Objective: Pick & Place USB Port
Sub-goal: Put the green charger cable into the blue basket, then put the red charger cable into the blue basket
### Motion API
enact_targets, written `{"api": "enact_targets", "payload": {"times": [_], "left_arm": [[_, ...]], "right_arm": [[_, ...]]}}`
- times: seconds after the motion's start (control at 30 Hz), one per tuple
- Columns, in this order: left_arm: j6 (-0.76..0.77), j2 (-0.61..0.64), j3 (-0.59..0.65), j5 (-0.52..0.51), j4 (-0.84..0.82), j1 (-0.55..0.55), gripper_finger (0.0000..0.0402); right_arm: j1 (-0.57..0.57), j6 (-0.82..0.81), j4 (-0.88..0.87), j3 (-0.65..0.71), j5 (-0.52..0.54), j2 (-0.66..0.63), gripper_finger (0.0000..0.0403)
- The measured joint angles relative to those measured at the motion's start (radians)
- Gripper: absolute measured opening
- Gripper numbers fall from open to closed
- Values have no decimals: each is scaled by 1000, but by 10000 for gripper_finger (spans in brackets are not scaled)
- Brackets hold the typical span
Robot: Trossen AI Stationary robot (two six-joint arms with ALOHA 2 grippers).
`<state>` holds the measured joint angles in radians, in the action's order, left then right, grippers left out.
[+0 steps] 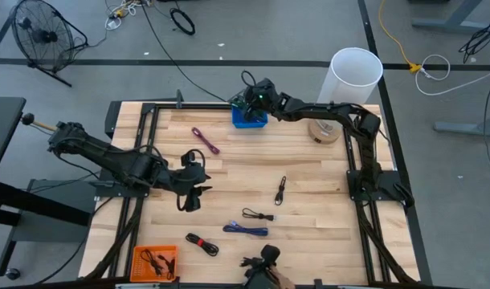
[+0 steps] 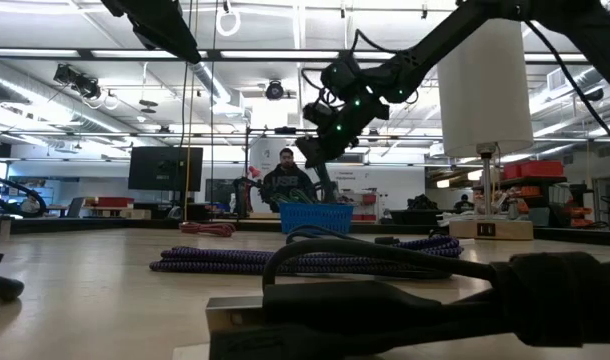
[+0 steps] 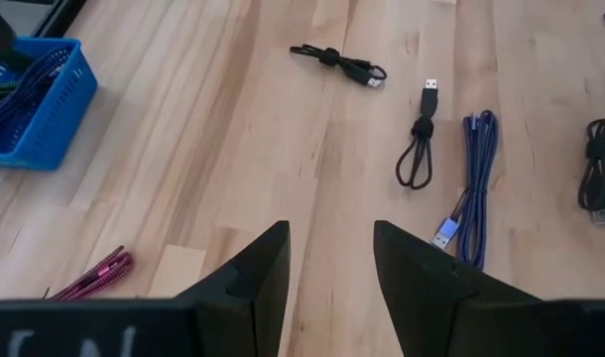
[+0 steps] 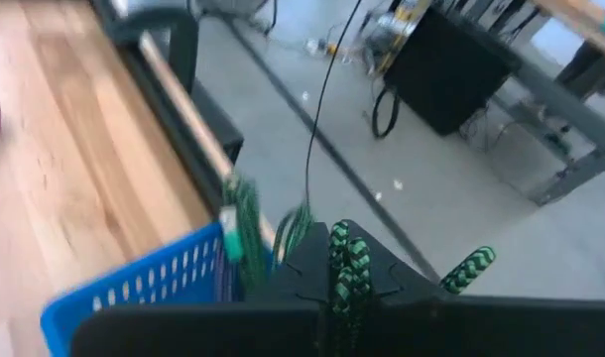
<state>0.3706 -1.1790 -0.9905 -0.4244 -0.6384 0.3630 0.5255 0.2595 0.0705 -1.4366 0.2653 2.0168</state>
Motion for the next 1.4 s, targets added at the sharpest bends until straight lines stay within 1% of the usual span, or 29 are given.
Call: {"api": "enact_targets", "payload": {"times": [0.07,0.13,0.23,0.33,0.47,0.63,0.73,0.9,1.17,1.4], "left_arm": [[0,0,0,0,0,0,151],[0,0,0,1,-1,0,151],[0,0,0,0,0,0,151],[0,0,0,0,-1,0,151],[0,0,0,0,0,0,151],[0,0,0,0,0,0,151],[0,0,0,0,0,0,151],[0,0,0,0,-1,0,151],[0,0,0,0,-1,0,151],[0,0,0,-5,-1,0,151]], "right_arm": [[9,-17,1,0,2,11,7],[21,-50,4,0,4,15,18],[39,-118,-2,0,-5,22,47],[52,-147,0,0,-44,22,78],[56,-146,5,0,-100,22,117],[53,-148,31,0,-116,22,161],[51,-157,63,0,-124,22,179],[49,-174,102,0,-143,22,190],[46,-201,114,0,-152,22,181],[17,-200,107,0,-161,22,180]]}}
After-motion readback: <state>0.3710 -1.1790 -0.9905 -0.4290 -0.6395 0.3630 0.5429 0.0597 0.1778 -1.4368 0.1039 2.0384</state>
